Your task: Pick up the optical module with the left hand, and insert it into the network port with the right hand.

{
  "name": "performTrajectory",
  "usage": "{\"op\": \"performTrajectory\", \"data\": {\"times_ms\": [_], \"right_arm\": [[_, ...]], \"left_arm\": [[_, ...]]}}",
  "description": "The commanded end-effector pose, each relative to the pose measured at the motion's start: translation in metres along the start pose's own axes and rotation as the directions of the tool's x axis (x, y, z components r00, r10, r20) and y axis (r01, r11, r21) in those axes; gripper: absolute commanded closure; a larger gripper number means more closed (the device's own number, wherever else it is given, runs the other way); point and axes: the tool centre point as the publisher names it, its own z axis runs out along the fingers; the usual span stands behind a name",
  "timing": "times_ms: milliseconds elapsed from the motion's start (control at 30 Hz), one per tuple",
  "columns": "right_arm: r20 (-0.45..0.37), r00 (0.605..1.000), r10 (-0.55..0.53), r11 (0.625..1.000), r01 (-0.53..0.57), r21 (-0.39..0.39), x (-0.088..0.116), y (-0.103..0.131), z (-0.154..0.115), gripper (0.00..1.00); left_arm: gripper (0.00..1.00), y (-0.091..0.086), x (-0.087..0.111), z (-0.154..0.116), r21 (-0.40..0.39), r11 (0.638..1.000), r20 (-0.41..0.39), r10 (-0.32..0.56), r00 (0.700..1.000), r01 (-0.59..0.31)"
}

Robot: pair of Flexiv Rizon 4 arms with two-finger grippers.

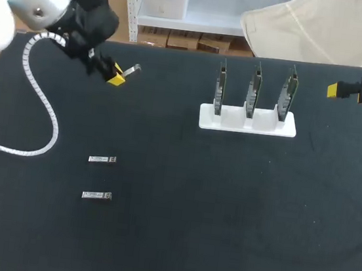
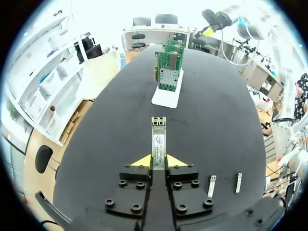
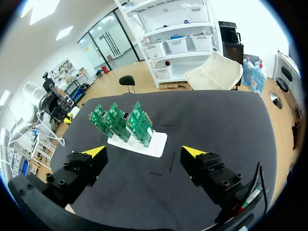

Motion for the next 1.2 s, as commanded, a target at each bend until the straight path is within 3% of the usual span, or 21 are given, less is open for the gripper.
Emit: {"op": "performTrajectory", "data": {"times_ms": [33, 433, 533, 767, 900, 1200], "right_arm": [[0.001, 1.0, 0.001, 1.0, -0.001, 0.005, 0.0, 0.001, 0.0, 0.0], [0.001, 1.0, 0.001, 1.0, -0.001, 0.005, 0.0, 0.001, 0.0, 0.0], [0.001, 1.0, 0.001, 1.0, -0.001, 0.005, 0.0, 0.001, 0.0, 0.0], [0.001, 1.0, 0.001, 1.0, -0.001, 0.005, 0.0, 0.001, 0.0, 0.0], [0.001, 1.0, 0.001, 1.0, -0.001, 0.005, 0.0, 0.001, 0.0, 0.0], [0.001, 1.0, 0.001, 1.0, -0.001, 0.005, 0.0, 0.001, 0.0, 0.0]], "left_arm": [[1.0, -0.005, 0.004, -0.001, -0.009, 1.0, 0.071, 0.003, 0.997, -0.002], [1.0, -0.005, 0.004, -0.001, -0.009, 1.0, 0.071, 0.003, 0.997, -0.002], [1.0, -0.004, -0.013, 0.004, -0.002, 1.0, 0.119, 0.029, 0.992, -0.029], [1.0, 0.002, -0.077, 0.015, 0.019, 0.99, 0.27, 0.129, 0.954, -0.14], [1.0, -0.002, -0.106, 0.018, 0.028, 0.979, 0.291, 0.183, 0.939, -0.2], [1.0, -0.013, -0.133, 0.016, 0.051, 0.977, 0.421, 0.169, 0.891, -0.209]]}}
